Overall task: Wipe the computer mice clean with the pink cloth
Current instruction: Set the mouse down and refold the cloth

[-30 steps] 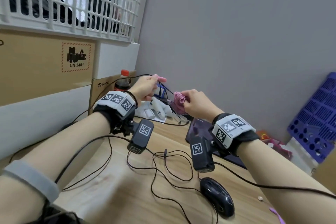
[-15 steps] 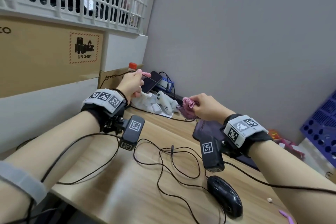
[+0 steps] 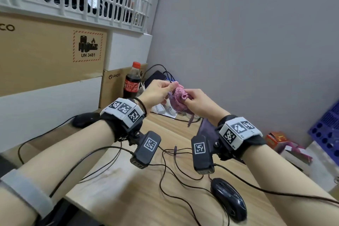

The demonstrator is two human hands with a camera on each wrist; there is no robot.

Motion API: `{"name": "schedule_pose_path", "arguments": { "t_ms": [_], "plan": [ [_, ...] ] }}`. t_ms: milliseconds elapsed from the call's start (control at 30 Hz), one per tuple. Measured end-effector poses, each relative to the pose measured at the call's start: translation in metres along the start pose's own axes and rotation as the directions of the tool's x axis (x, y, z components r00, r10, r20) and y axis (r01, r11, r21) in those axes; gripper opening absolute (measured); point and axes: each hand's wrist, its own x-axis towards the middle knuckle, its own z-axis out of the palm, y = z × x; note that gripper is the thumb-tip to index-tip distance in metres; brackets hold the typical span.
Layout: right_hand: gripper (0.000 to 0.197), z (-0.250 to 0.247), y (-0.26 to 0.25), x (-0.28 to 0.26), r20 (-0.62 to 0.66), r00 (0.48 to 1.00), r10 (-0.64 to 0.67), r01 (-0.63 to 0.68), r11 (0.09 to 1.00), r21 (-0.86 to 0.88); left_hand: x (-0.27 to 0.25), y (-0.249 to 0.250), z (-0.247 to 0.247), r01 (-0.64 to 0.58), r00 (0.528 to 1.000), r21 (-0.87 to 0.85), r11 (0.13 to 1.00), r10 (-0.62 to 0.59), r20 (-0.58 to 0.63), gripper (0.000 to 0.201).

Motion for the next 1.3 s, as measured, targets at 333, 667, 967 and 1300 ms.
{"name": "schedule_pose_path", "arguments": {
  "t_ms": [333,667,967,1300],
  "plan": [
    [0.02,-0.012,0.051,-0.023,0.029,0.982,0.188,-0.19,0.979,0.078,-0.005,0.006,-0.006,0.023,1.0,-0.061,0.998,-0.023,0.01,0.033],
    [0.024,-0.011,0.017,-0.03,0.018,0.996,0.087,-0.085,0.887,0.455,-0.005,0.026,0.03,-0.071,0.997,-0.196,0.978,0.075,0.015,0.031],
    [0.026,0.008,0.022,-0.033,-0.041,0.998,0.038,-0.018,0.911,0.411,-0.005,0.026,0.035,-0.087,0.996,-0.108,0.99,0.087,-0.005,0.028],
    [0.04,0.015,0.025,-0.044,-0.103,0.989,0.104,-0.062,0.935,0.35,-0.005,0.018,0.028,-0.013,0.999,-0.019,1.0,0.013,-0.045,0.027]
  ]
}}
